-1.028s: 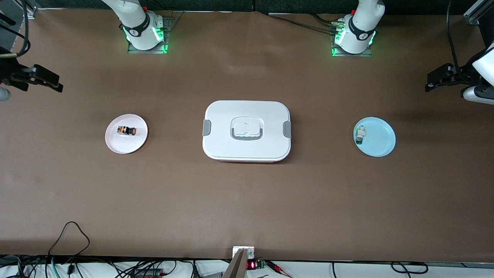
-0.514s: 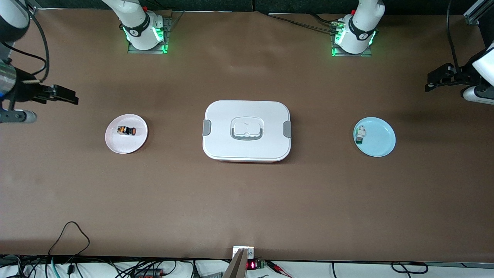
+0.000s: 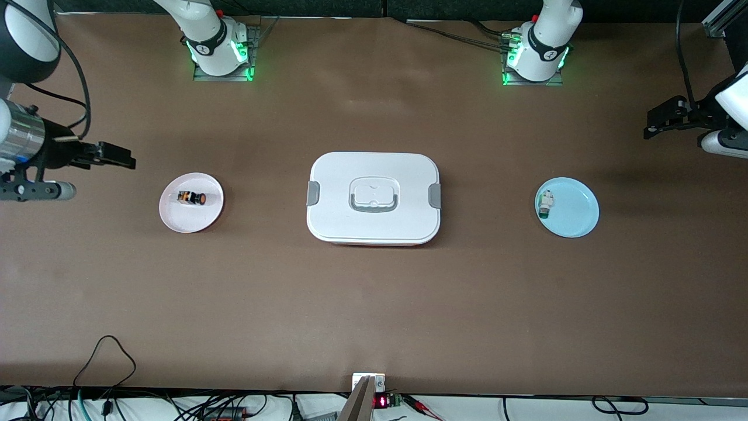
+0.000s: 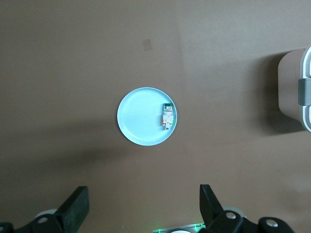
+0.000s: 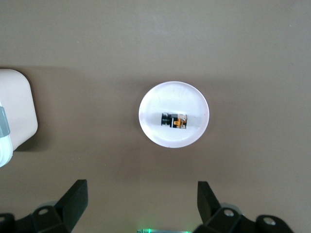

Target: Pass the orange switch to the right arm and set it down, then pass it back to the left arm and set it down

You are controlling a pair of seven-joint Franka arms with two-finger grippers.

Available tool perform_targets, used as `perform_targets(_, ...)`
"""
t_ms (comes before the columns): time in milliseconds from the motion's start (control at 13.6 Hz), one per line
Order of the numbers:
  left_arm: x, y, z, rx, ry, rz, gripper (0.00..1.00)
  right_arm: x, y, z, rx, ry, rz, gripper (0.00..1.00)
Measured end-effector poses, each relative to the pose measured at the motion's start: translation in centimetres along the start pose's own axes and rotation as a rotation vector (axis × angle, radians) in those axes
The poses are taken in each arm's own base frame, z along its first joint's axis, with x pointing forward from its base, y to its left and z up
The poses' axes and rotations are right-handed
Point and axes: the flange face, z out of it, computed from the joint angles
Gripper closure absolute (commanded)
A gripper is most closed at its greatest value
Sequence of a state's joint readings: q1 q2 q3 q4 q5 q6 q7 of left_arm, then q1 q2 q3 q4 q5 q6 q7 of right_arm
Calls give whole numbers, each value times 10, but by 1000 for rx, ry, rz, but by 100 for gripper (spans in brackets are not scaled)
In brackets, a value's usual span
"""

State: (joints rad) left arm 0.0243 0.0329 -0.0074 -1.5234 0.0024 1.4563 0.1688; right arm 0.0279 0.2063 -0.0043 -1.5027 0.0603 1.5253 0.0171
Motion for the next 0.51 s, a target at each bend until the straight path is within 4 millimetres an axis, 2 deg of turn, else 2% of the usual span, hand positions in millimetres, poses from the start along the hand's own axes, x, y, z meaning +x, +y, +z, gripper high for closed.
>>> perform_targets(294,0,0,0,0,0,0,0,19,-29,31,-44,-21,-21,0)
perform_targets(514,0,0,0,0,0,0,0,36,-25,64,-61,-42,-5,0)
